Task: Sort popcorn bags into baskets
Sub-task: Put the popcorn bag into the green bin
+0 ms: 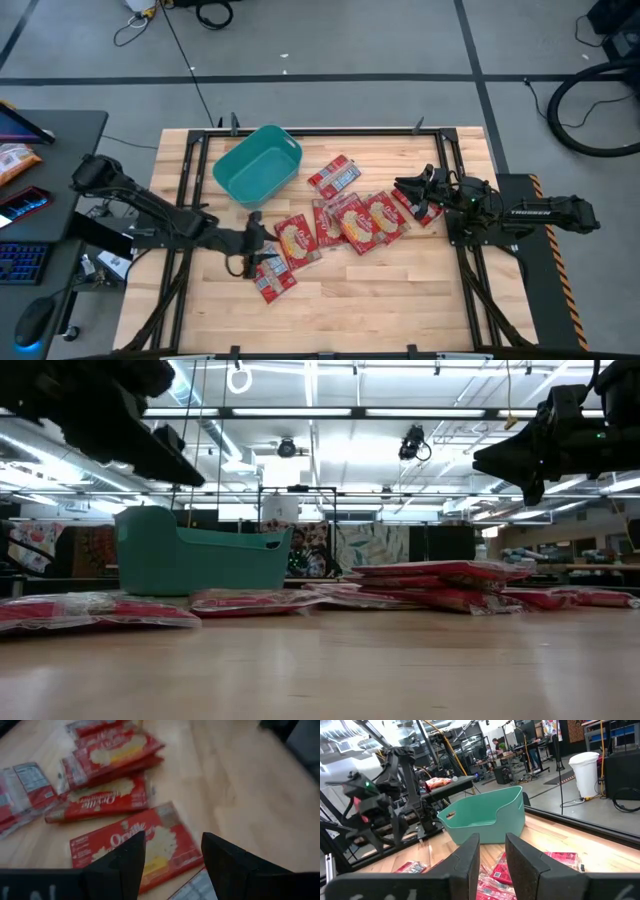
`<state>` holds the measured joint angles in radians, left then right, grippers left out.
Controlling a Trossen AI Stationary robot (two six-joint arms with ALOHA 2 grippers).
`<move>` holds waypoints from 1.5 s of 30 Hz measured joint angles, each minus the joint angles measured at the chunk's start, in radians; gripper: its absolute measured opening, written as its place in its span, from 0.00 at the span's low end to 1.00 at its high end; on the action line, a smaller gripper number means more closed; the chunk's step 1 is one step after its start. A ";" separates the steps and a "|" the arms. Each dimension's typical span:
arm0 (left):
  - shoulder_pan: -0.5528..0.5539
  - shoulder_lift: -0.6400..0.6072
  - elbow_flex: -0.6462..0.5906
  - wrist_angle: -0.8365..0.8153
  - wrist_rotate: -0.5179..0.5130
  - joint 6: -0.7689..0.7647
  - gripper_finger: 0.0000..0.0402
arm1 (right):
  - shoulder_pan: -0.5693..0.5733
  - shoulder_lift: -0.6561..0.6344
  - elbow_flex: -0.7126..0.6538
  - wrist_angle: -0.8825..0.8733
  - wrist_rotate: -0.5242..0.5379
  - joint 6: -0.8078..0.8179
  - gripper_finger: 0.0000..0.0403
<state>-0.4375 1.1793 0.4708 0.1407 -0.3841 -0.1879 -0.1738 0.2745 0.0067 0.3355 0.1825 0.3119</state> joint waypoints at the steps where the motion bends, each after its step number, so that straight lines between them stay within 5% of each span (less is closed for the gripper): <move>1: 0.005 0.028 0.012 -0.001 0.000 0.013 0.49 | 0.000 0.000 0.000 0.000 0.000 0.000 0.24; 22: 0.224 0.519 0.397 0.017 -0.015 0.415 0.44 | 0.000 0.000 0.000 0.000 0.000 0.000 0.24; 45: 0.272 0.866 0.662 0.106 -0.044 1.036 0.44 | 0.000 0.000 0.000 0.009 0.000 0.000 0.24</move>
<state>-0.1654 2.0449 1.1332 0.2468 -0.4285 0.8485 -0.1741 0.2745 0.0067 0.3443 0.1826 0.3119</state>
